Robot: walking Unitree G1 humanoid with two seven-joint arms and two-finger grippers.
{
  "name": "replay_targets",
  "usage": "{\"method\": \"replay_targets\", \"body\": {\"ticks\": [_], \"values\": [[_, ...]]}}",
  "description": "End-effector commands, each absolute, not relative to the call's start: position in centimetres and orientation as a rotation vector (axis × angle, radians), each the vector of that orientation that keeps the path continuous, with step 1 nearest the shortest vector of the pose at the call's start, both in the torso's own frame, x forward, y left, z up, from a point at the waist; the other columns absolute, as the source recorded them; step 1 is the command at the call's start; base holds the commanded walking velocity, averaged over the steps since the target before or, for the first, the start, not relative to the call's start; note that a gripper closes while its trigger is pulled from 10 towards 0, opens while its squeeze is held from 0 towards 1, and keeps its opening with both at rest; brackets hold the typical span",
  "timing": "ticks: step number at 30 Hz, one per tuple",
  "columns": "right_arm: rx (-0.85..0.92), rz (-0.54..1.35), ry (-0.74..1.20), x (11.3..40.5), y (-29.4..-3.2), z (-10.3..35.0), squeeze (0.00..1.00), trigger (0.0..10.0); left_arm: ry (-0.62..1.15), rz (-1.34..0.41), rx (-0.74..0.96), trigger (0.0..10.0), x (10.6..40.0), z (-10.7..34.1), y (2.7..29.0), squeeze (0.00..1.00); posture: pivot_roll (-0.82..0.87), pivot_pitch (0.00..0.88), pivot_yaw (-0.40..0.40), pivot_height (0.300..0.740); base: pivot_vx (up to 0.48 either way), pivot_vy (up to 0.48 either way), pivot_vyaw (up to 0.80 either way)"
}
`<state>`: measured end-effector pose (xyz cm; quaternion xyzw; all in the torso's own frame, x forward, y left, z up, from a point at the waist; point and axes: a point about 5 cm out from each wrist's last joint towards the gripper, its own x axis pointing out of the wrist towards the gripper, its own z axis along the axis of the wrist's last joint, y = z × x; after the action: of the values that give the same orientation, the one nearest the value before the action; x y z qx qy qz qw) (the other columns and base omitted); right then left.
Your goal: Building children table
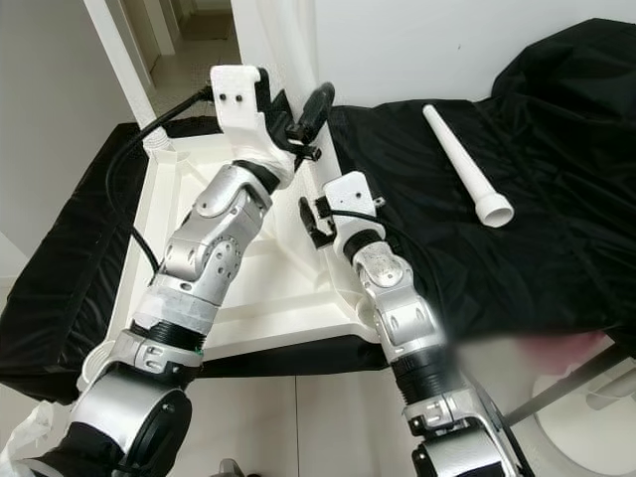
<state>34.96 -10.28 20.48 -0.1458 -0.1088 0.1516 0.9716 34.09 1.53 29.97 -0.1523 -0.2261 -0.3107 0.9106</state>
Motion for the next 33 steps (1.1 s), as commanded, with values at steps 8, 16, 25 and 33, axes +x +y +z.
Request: {"method": "replay_targets", "body": {"ticks": [8,16,25,33], "values": [[-0.309,0.295,-0.212,35.6,-9.6,20.8,0.0,10.0,-0.486,-0.643,-0.304,10.0,33.7,30.4,1.5,0.0,-0.05,0.014,0.073,0.74,0.0,0.0,0.0],[-0.351,0.284,-0.196,36.3,-9.4,20.8,0.0,10.0,-0.49,-0.651,-0.302,10.0,33.5,30.6,1.2,0.0,-0.05,0.012,0.072,0.74,0.0,0.0,0.0],[-0.347,0.29,-0.208,36.4,-9.1,21.0,0.0,0.0,-0.488,-0.654,-0.292,10.0,33.4,30.6,1.1,0.0,-0.05,0.011,0.073,0.74,0.0,0.0,0.0],[-0.313,0.275,-0.195,36.5,-9.1,20.8,0.0,4.4,-0.494,-0.661,-0.269,10.0,33.3,30.7,0.9,0.0,-0.05,0.015,0.072,0.74,0.0,0.0,0.0]]}}
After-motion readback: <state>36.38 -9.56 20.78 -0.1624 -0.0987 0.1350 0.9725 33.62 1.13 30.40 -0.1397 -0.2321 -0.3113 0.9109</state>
